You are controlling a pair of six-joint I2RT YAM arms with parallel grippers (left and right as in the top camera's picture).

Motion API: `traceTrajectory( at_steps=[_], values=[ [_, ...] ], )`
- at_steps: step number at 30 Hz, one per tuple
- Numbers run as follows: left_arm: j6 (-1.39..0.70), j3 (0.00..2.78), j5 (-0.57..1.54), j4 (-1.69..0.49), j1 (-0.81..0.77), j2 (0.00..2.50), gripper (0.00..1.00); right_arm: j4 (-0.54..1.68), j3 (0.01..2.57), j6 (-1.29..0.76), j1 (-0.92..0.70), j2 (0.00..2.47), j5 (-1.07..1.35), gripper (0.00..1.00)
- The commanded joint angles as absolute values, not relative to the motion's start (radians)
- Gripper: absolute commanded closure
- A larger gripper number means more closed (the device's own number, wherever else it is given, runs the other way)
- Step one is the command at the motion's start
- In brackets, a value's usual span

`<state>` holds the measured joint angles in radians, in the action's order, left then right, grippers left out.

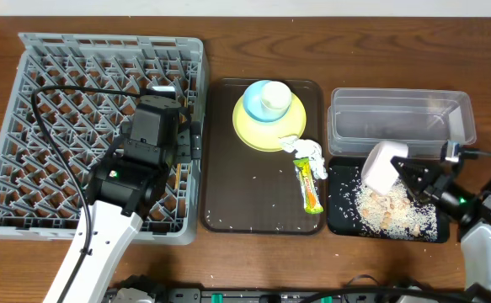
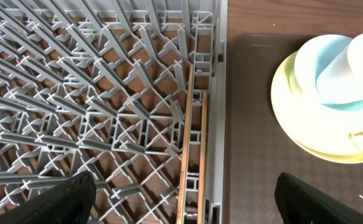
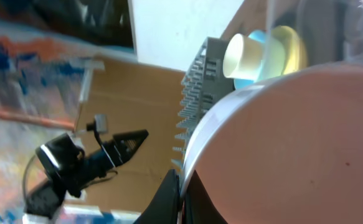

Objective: Sort waste into correct bins and load items into the dishwasher
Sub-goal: 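Carry the white bowl left and set it down on the brown tray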

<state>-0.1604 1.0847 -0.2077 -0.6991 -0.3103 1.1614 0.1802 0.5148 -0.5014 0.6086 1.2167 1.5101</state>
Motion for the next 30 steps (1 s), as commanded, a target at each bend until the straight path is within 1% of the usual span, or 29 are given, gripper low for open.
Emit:
traceTrajectory(
  at_steps=[1,2,6,7,12,13,14,18,22,25,30],
  values=[
    [-0.17,1.09,-0.202,-0.7,-0.309,1.163,0.08,0.096,0.549,-0.645,0.521,1.14,1.469,0.98],
    [-0.17,1.09,-0.202,-0.7,-0.309,1.163,0.07,0.028,0.563,-0.731,0.468,1.106,1.431,0.99],
    [-0.17,1.09,-0.202,-0.7,-0.309,1.163,0.08,-0.125,0.592,-0.864,0.309,1.04,1.344,0.98],
    [-0.17,1.09,-0.202,-0.7,-0.309,1.163,0.08,-0.145,0.597,-0.879,0.219,1.014,1.276,0.99],
    [-0.17,1.09,-0.202,-0.7,-0.309,1.163,0.07,-0.085,0.597,-0.836,-0.066,0.989,1.003,0.99],
    [-0.17,1.09,-0.202,-0.7,-0.309,1.163,0.07,-0.026,0.597,-0.799,-0.204,0.998,0.834,0.98],
    [-0.17,1.09,-0.202,-0.7,-0.309,1.163,0.07,0.006,0.597,-0.778,-0.281,1.007,0.733,0.98],
    [-0.17,1.09,-0.202,-0.703,-0.309,1.163,0.07,0.063,0.597,-0.708,-0.55,1.06,0.397,0.98],
    [-0.17,1.09,-0.202,-0.703,-0.309,1.163,0.07,0.064,0.601,-0.671,-0.774,1.159,0.154,0.99],
    [-0.17,1.09,-0.202,-0.703,-0.309,1.163,0.08,0.06,0.627,-0.627,-0.9,1.285,0.004,0.98],
    [-0.169,1.09,-0.202,-0.703,-0.309,1.163,0.08,0.064,0.697,-0.542,-0.952,1.424,-0.026,0.99]
  ],
)
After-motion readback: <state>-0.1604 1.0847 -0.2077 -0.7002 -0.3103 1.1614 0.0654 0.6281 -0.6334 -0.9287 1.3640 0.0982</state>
